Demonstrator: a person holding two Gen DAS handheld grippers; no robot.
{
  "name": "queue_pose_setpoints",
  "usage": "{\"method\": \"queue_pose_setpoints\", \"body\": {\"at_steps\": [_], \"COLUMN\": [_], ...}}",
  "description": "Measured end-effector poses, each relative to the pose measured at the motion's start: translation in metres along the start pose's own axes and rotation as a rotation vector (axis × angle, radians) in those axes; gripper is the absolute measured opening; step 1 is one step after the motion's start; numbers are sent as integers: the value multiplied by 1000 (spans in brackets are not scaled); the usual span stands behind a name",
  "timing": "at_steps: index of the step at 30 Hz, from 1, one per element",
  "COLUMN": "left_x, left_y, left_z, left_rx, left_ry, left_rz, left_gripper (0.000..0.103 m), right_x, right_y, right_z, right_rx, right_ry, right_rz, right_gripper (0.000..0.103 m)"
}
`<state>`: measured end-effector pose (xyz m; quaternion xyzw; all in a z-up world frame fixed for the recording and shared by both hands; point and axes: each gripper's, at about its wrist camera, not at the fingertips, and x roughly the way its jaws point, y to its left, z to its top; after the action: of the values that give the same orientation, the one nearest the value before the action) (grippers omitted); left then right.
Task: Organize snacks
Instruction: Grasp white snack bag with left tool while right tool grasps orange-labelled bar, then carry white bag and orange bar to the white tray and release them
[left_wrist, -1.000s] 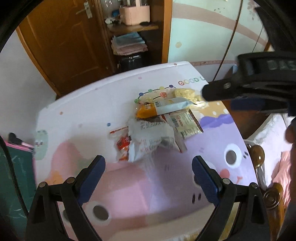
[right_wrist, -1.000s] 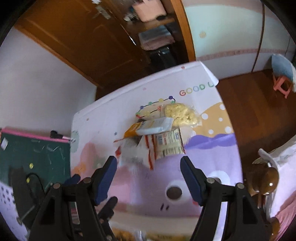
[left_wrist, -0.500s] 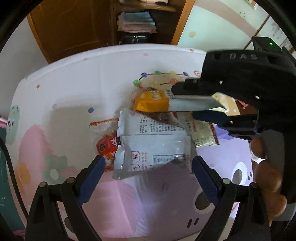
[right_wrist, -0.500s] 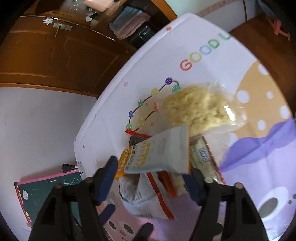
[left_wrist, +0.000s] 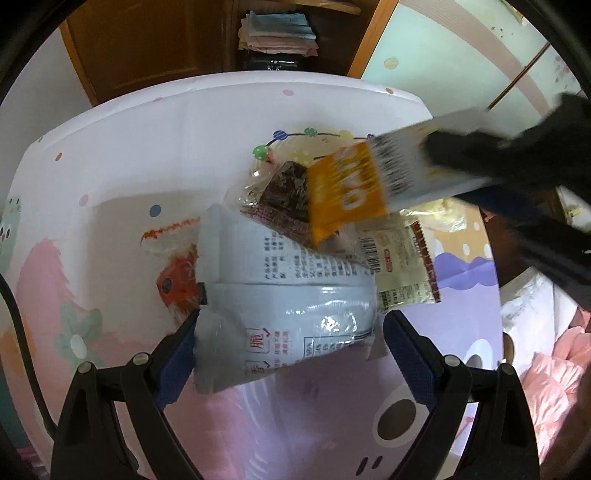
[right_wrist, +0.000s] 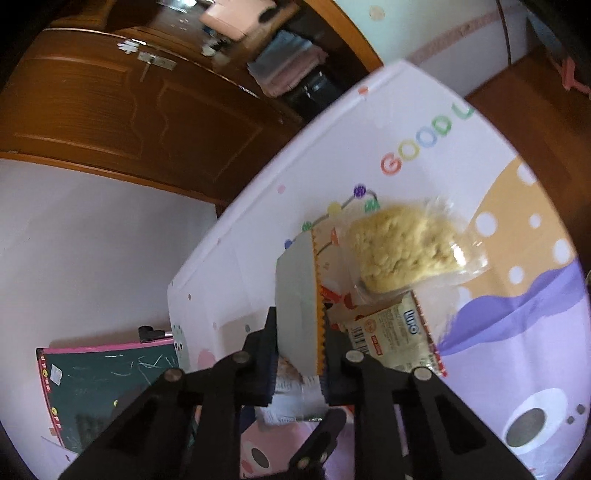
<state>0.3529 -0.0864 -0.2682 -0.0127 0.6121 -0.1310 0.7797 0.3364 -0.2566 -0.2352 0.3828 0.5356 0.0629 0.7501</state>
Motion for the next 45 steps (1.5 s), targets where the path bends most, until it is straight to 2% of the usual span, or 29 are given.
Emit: {"method": "queue_pose_setpoints", "body": {"at_steps": [1, 2, 3, 4, 5, 7, 10, 18, 26, 31, 35, 42, 45], "left_x": [1, 3, 7, 10, 10, 7, -4, -68, -178, -252, -296, -340, -347], "left_y": [1, 2, 5, 8, 10, 12, 13, 21, 30, 35, 29, 15, 5], "left_z": [-2, -3, -3, -4, -4, -5, -7, -15, -42, -74, -104, -159, -182], "left_rx": [-7, -18, -32, -46, -55, -56, -61, -68, -27, 11, 51, 112, 139], "left_ry": [0, 8, 12, 22, 16, -3, -24, -111, -259, -347, -397, -415, -404], "left_rz": [-7, -17, -28, -38, -35, -25, -17, -13, -4, 4, 20, 46, 53], "left_gripper": [80, 77, 66, 60, 59, 48, 41, 33, 31, 31, 31, 31, 31], "right_x": [-5, -10, -12, -17, -20, -27, -34, -71, -129, -173, -201, -236, -246], "right_y": [0, 1, 2, 0, 0, 0, 0, 10, 49, 73, 86, 93, 92], "right_z": [0, -1, -1, -2, -3, -7, -11, -26, -60, -98, -129, -186, -209], "right_rx": [-6, -13, -18, -24, -29, -38, -46, -85, -220, -346, -434, -549, -592], "right_ry": [-9, -16, -22, -27, -30, -36, -44, -79, -112, -132, -132, -105, -91], "right_rz": [4, 5, 6, 10, 11, 14, 21, 48, 78, 83, 85, 72, 48], "right_gripper": [17, 17, 17, 17, 17, 17, 17, 17, 17, 17, 17, 17, 17]}}
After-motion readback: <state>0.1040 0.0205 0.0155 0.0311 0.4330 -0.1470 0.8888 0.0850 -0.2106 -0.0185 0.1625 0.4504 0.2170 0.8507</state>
